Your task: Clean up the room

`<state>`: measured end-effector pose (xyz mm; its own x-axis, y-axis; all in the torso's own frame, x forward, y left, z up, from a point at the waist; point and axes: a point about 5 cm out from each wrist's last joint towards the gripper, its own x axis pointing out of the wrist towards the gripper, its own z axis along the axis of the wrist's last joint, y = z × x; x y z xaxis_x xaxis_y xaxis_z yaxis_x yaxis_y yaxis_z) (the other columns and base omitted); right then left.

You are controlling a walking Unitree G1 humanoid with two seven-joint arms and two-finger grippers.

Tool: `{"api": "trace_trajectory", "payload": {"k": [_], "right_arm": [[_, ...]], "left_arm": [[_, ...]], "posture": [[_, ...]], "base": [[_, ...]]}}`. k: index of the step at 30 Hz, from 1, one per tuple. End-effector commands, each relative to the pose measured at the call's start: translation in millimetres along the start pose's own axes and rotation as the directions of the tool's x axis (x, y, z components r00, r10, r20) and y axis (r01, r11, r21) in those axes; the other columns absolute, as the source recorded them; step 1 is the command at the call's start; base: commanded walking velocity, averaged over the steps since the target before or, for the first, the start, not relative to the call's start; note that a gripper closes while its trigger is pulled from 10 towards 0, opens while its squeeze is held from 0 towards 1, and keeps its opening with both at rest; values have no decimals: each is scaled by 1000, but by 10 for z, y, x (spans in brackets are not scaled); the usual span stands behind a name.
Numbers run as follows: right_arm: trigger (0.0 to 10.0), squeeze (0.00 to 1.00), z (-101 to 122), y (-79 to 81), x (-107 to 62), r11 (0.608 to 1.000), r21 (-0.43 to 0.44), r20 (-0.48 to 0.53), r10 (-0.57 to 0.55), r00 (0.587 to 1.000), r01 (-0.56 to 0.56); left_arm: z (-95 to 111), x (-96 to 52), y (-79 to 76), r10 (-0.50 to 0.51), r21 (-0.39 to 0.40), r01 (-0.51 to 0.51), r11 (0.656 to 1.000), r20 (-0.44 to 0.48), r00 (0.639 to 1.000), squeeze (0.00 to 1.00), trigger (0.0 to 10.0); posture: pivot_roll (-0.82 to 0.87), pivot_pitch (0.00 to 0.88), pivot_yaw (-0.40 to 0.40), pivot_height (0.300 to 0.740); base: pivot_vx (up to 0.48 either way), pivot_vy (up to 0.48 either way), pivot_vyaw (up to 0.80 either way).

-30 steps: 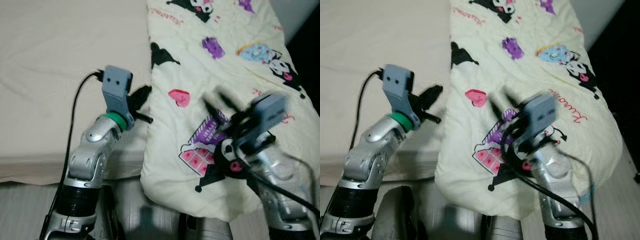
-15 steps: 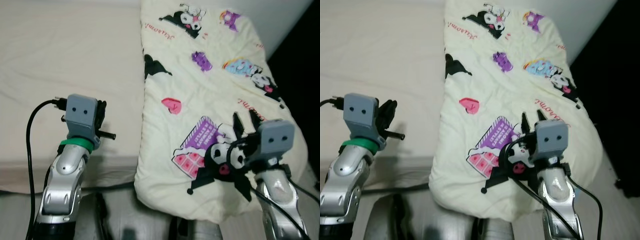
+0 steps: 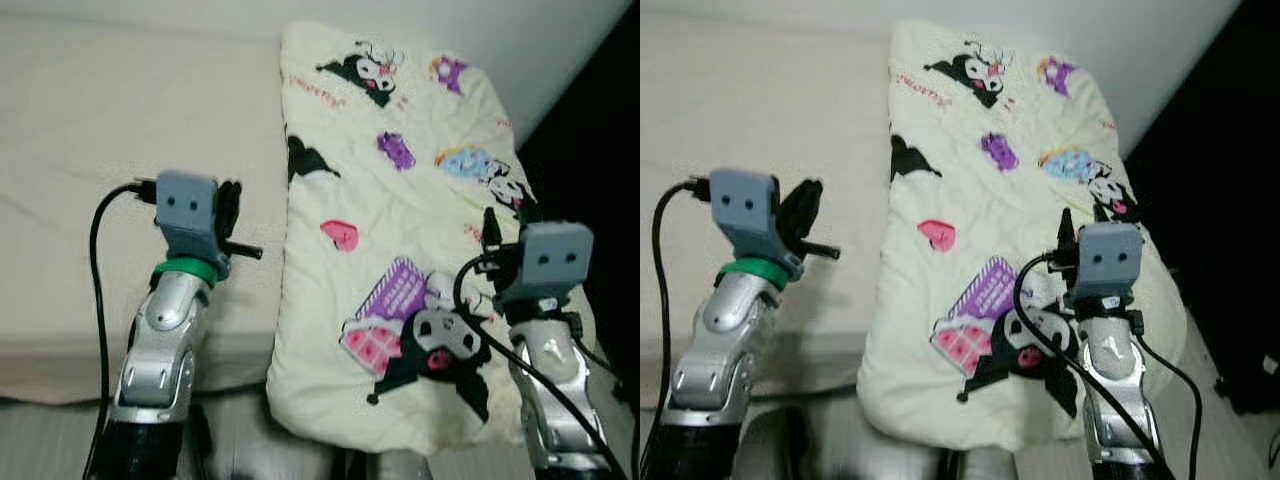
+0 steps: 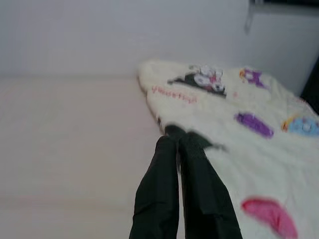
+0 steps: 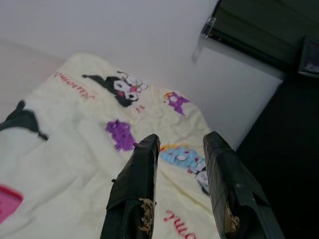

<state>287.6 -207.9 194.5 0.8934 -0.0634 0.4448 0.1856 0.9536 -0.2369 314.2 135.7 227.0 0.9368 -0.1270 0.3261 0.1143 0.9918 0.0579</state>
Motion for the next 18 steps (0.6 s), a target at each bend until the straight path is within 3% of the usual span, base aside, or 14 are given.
{"api": "trace_trajectory", "payload": {"k": [1,18], "right_arm": [[10000,0,-58,-51,-37,1000,-11,-19,-24,1000,24],[10000,0,-101,-72,-39,999,-24,-19,-41,999,40]], "left_arm": [[-67,-10,-39,-10,-1,10,1000,-28,1000,0,10000],[-67,70,-139,-18,-27,17,999,-22,1000,0,10000]], "posture": [[-66,96,-74,630],[-74,105,-73,705]], "base": [[0,0,0],[0,0,0]]}}
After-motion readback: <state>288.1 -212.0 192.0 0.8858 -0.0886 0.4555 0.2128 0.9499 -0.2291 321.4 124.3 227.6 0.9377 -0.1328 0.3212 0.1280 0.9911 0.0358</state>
